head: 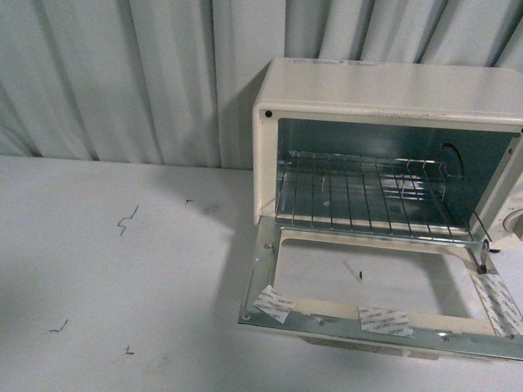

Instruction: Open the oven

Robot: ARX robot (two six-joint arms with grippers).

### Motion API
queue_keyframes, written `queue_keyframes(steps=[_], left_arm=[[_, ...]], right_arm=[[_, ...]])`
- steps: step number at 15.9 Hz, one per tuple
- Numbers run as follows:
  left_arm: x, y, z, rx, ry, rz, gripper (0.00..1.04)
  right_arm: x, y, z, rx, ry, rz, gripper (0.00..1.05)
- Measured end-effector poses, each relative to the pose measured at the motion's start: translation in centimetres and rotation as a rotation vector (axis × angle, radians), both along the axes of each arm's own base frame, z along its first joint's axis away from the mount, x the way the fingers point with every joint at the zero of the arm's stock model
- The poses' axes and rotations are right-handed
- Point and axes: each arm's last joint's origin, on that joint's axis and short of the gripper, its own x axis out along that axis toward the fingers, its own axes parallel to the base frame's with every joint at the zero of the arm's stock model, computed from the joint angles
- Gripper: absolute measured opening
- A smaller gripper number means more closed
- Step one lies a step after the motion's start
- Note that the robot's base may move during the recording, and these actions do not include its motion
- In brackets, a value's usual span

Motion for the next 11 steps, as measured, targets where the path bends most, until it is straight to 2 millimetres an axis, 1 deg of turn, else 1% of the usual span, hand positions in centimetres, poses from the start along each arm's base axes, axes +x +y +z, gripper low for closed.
queue_keyframes(steps=[3,6,11], left_arm=[[-1.2,0.0,0.3,0.001,0.016,-0.011,0.02],[-1.9,0.0,0.3,0.0,0.023,-0.011,0.02],[-2.3,0.0,0.3,0.0,0.023,-0.011,0.02]], right_arm=[[0.0,0.0,0.0,0.0,0.0,0.0,0.98],[0.0,0.0,0.0,0.0,0.0,0.0,0.98],[0.0,0.0,0.0,0.0,0.0,0.0,0.98]])
